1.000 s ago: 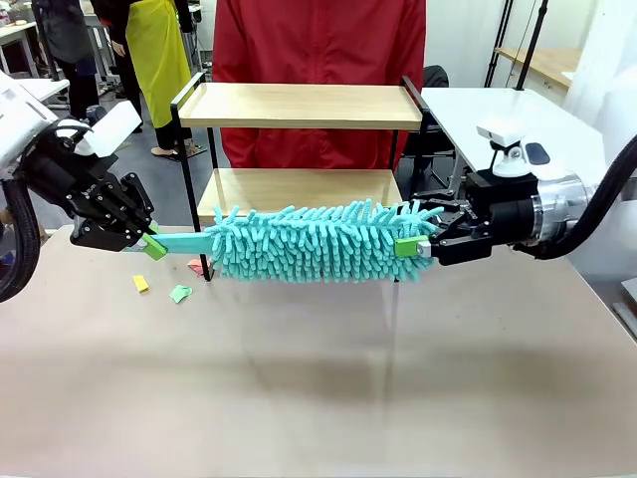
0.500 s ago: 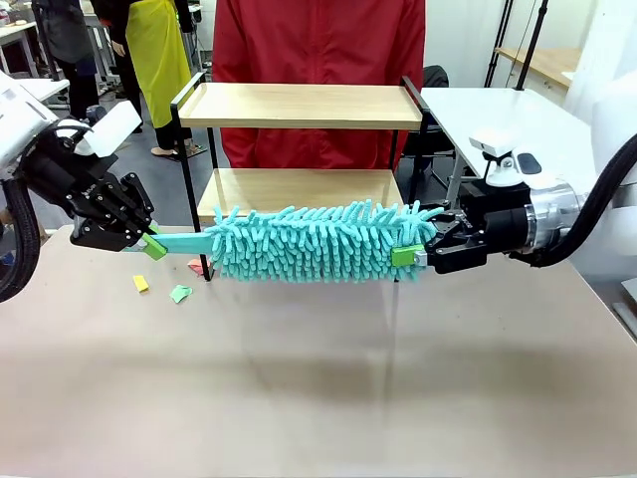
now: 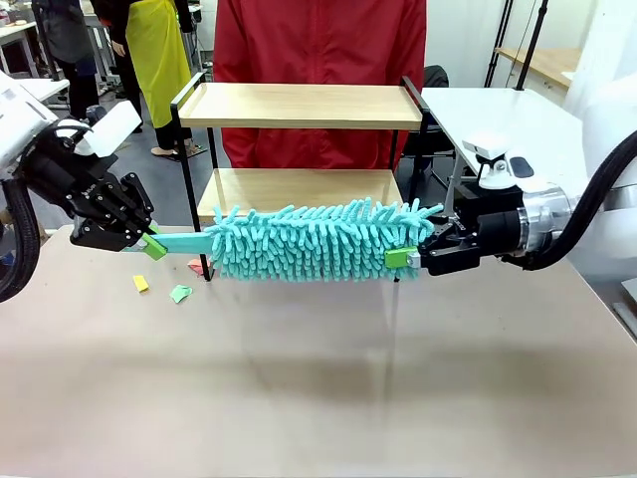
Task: Clean the shelf.
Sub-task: Hand the Duster back to the human.
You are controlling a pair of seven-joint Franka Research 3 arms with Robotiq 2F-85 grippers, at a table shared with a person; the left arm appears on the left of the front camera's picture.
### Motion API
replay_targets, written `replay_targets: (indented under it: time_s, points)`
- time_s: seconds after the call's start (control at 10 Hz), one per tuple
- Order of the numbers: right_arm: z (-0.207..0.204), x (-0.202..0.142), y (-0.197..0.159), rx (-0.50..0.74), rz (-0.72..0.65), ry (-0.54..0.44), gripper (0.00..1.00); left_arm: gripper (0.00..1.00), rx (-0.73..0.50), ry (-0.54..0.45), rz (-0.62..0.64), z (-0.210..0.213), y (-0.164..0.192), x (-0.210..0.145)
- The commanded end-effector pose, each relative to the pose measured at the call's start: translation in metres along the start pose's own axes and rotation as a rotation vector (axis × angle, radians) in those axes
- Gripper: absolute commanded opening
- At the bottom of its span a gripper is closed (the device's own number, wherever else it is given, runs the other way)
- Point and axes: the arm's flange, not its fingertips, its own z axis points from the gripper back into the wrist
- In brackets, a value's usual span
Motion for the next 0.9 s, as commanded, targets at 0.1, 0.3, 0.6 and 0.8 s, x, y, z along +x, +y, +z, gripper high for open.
replay_targets:
  time_s: [0.1, 0.3, 0.6, 0.8]
  points:
    - [-0.0016, -0.0189, 0.0338, -0.004, 0.032, -0.037, 0.40, 0.13, 0.001, -0.017, -0.007, 0.0011, -0.0006, 0.0010]
    - [-0.0001, -0.0195, 0.0341, 0.023, 0.056, -0.046, 0.00, 0.13, 0.001, -0.017, -0.007, 0.0011, -0.0006, 0.0010]
    - [0.0013, -0.0201, 0.0315, 0.024, 0.057, -0.058, 0.14, 0.13, 0.001, -0.017, -0.007, 0.0011, -0.0006, 0.0010]
    - [0.0019, -0.0205, 0.0316, 0.022, 0.067, -0.063, 0.00, 0.13, 0.001, -0.017, -0.007, 0.0011, -0.0006, 0.0010]
